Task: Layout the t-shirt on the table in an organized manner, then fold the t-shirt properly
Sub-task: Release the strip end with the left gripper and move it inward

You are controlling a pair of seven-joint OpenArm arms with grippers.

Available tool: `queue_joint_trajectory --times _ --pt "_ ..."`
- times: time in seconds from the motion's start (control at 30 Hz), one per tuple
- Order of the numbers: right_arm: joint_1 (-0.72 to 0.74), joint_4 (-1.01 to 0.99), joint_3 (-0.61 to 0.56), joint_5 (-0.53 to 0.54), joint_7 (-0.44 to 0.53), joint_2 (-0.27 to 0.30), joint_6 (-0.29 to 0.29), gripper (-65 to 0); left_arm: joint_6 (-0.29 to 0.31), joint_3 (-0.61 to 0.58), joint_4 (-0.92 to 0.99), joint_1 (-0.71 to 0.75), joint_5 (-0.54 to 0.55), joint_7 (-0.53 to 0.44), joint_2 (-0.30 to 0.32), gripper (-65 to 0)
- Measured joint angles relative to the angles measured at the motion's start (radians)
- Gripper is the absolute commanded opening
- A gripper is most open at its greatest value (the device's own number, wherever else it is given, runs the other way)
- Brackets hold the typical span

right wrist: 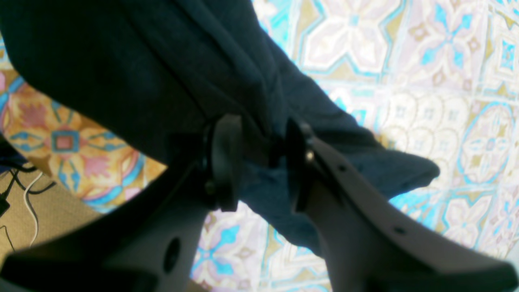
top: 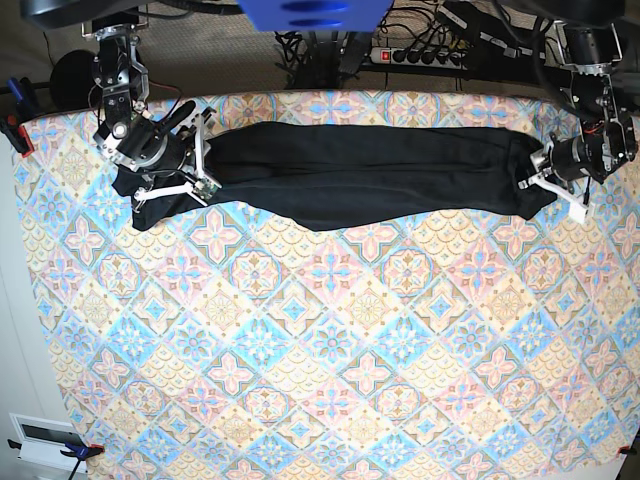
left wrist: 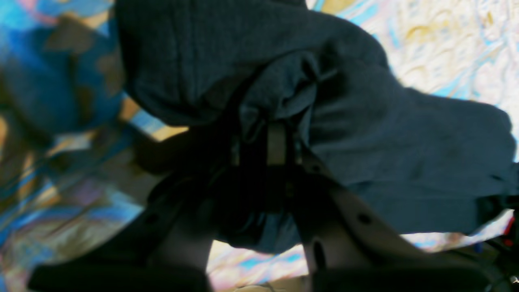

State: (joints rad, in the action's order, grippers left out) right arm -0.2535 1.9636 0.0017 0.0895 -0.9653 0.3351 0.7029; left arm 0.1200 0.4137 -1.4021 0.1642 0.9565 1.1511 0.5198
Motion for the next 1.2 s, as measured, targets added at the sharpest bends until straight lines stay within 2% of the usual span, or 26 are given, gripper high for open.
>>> queue_joint_trajectory --times 0.13,0.23,0.37,0.53,0.67,0.83,0.93,1.03,1.2 --pt "0.001 0.0 -0.001 0.0 -0.001 0.001 0.0 -47.3 0.001 0.137 0.005 0.0 -0.019 0.017 -0.004 -65.0" --pt "-0.001 0.0 -0.001 0.001 -0.003 0.0 0.0 -47.3 -0.007 0.194 0.008 -0.024 -0.079 0.012 0.006 -65.0" --pt "0.002 0.0 -0.001 0.0 -0.001 0.0 0.0 -47.3 0.001 0.272 0.005 -0.042 -0.063 0.008 0.003 -65.0" --pt "-0.001 0.0 -0.001 0.0 0.0 0.0 0.0 -47.3 -0.011 0.283 -0.069 -0.02 -0.08 0.024 0.014 -65.0" --pt "0.001 0.0 0.002 -0.001 -0.001 0.0 0.0 -47.3 0.003 0.28 -0.238 -0.002 -0.008 0.074 0.0 -65.0" --pt "-0.001 0.0 0.003 0.0 0.0 -0.002 0.0 -47.3 0.001 0.281 -0.419 0.04 0.002 0.169 -0.079 -65.0" --pt "0.001 0.0 0.004 0.0 0.0 0.0 0.0 -47.3 0.001 0.282 -0.507 0.046 0.014 0.184 -0.136 -65.0" --pt "-0.001 -0.001 0.005 0.0 -0.001 0.0 0.0 -47.3 0.001 0.278 -0.539 0.047 0.01 0.23 -0.204 -65.0" --pt "-0.001 -0.001 0.005 -0.001 -0.001 0.0 0.0 -47.3 -0.004 0.17 -0.539 0.05 -0.006 0.237 -0.259 -65.0"
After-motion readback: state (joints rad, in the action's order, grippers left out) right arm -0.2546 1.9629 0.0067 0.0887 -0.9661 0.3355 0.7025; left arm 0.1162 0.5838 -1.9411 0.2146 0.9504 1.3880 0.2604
